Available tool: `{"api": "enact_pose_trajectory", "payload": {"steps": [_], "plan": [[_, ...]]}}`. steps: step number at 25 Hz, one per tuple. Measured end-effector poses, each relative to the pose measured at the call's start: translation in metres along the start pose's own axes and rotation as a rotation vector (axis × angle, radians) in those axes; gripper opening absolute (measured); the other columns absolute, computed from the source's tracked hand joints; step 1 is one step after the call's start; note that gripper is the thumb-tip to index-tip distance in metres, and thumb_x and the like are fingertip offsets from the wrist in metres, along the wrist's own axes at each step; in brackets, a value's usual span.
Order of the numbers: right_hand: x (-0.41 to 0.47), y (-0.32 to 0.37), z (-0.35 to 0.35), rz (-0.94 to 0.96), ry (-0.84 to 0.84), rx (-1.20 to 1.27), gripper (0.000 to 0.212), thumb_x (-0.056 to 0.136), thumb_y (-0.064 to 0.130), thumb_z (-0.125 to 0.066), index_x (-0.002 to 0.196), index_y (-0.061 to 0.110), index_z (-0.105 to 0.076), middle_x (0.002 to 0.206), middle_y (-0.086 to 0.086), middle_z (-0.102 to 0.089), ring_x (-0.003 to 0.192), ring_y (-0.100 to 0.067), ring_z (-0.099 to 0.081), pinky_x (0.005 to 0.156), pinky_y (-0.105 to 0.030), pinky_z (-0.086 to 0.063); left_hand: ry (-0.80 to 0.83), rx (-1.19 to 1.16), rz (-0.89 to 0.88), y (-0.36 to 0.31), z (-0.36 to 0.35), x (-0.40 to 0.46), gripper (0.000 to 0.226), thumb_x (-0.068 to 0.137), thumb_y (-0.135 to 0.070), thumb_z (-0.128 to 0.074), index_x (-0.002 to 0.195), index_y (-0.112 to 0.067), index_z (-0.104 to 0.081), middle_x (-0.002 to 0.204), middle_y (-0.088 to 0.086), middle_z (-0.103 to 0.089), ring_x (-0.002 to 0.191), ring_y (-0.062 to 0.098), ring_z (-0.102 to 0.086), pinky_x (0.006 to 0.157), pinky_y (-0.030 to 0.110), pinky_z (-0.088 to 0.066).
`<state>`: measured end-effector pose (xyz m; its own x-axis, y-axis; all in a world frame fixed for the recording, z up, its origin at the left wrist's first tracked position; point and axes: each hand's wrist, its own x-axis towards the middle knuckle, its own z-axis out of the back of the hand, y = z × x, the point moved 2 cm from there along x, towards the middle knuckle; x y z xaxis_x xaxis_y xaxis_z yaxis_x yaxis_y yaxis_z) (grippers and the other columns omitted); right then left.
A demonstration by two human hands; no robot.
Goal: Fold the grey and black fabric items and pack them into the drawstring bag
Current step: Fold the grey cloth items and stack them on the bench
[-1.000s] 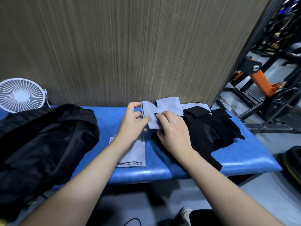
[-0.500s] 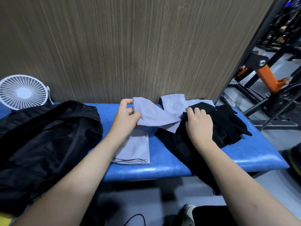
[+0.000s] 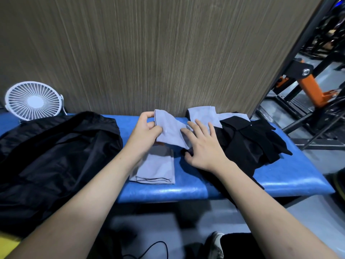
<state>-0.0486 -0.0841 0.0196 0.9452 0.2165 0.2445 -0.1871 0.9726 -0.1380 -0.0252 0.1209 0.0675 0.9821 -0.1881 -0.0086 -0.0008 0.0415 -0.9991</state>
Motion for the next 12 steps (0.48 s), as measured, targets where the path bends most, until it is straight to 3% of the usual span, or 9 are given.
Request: {"api": "enact_pose_trajectory", "payload": {"steps": [3,5,7,10,12], "plan": [[0.002,0.012,-0.002,-0.012,-0.015,-0.001,0.089,0.072,0.065,-0.060,0.145,0.014,-0.046,0.142,-0.005,-0.052,0.143,-0.034,-0.037,0.117,-0.062,-0.008,0.031,-0.063,0.009,-0.003,0.006,-0.004,0.041,0.090,-0.002,-0.048,0.125,-0.024,-0.049,0.103,0.015,-0.073,0.080,0.023,-0.063,0.077,0.039,-0.049],[0.005,0.017,0.002,-0.064,-0.191,-0.010,0.061,0.073,0.040,-0.073,0.126,0.012,-0.062,0.114,-0.004,-0.068,0.125,-0.032,-0.055,0.116,-0.064,-0.017,0.069,-0.135,0.002,-0.008,0.009,-0.009,0.041,0.092,0.000,-0.046,0.128,-0.020,-0.048,0.108,0.015,-0.073,0.083,0.022,-0.064,0.075,0.035,-0.050],[0.008,0.016,0.007,-0.111,-0.322,-0.010,0.039,0.070,0.015,-0.073,0.109,0.015,-0.070,0.094,0.000,-0.071,0.108,-0.028,-0.062,0.116,-0.061,-0.023,0.087,-0.202,-0.032,-0.012,0.015,-0.013,0.041,0.093,0.003,-0.045,0.128,-0.017,-0.050,0.104,0.014,-0.072,0.085,0.019,-0.063,0.072,0.029,-0.051],[0.003,0.012,0.018,-0.141,-0.404,0.029,0.037,0.067,0.011,-0.073,0.103,0.018,-0.073,0.087,0.003,-0.072,0.091,-0.024,-0.065,0.113,-0.051,-0.032,0.053,-0.231,-0.084,-0.016,0.032,-0.018,0.044,0.092,0.004,-0.043,0.128,-0.020,-0.053,0.096,0.012,-0.064,0.079,0.014,-0.060,0.066,0.024,-0.050],[-0.006,0.009,0.027,-0.124,-0.446,0.050,0.041,0.065,0.005,-0.069,0.105,0.014,-0.073,0.088,-0.001,-0.073,0.085,-0.028,-0.067,0.100,-0.048,-0.045,0.014,-0.224,-0.110,-0.015,0.046,-0.022,0.049,0.092,0.006,-0.043,0.129,-0.025,-0.051,0.090,0.008,-0.065,0.070,0.013,-0.058,0.058,0.023,-0.047]]}}
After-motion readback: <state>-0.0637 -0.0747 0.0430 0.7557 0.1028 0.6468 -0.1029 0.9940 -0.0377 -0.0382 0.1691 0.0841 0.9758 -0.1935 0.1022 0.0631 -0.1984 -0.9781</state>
